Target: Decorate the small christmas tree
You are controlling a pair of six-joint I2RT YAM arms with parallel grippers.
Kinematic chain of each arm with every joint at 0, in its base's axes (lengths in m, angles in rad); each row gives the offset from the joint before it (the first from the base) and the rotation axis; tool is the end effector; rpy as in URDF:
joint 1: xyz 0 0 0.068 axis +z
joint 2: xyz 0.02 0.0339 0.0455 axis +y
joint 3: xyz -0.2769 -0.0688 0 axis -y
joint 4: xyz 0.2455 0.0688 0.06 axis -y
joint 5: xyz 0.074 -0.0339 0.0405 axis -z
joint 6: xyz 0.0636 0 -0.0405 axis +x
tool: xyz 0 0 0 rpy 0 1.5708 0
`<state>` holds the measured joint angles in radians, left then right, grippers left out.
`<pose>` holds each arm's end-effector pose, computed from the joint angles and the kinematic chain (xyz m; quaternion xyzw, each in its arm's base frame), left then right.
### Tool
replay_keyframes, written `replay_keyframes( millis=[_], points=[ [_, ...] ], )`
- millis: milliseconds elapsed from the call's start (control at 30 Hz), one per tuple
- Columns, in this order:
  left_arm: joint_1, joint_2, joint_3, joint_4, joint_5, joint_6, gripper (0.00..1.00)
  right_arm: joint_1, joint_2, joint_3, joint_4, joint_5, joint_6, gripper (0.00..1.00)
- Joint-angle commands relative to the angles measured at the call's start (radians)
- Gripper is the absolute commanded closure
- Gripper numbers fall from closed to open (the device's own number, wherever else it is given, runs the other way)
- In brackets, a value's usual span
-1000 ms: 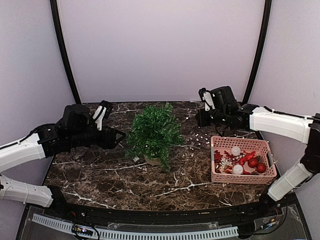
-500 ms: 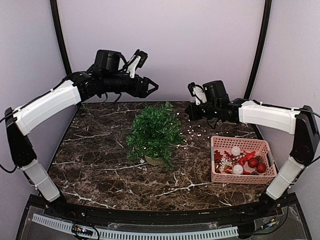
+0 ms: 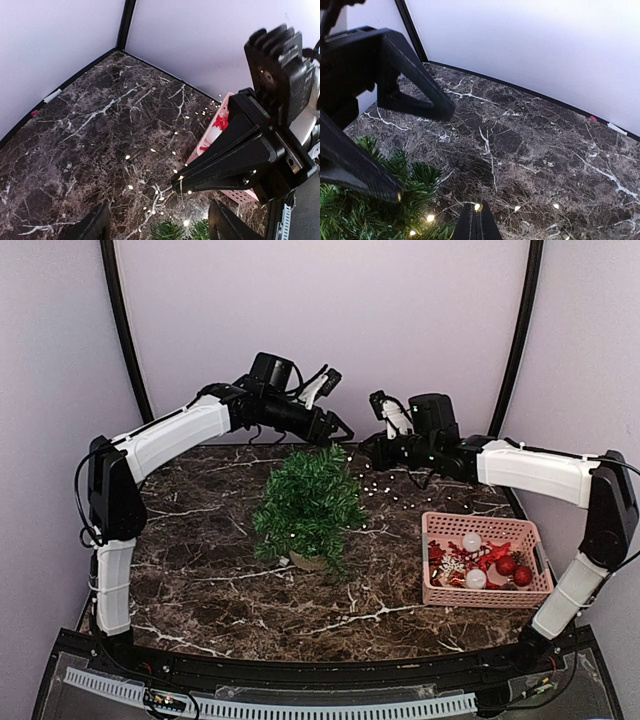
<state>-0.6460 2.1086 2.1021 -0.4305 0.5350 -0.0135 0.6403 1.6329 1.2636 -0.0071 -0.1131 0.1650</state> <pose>0.3992 -0.3415 0.3552 0.3879 0.7291 -0.3787 0.4178 0.3288 0.2539 0.3068 -0.2253 0.7949 0.2630 0.4982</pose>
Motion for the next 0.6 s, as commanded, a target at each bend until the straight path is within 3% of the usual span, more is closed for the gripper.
replay_keyframes(
  millis=[0,333,567],
  points=[
    [-0.003,0.005,0.038,-0.034,0.132,0.042,0.32,-0.006,0.005,0.027,0.093,-0.016,-0.012,1.0],
    [-0.004,0.032,0.038,-0.022,0.199,0.022,0.56,-0.004,0.017,0.049,0.093,-0.017,-0.018,1.0],
    [-0.011,0.054,0.045,-0.022,0.21,0.018,0.57,0.003,0.008,0.052,0.091,-0.025,-0.022,1.0]
  ],
)
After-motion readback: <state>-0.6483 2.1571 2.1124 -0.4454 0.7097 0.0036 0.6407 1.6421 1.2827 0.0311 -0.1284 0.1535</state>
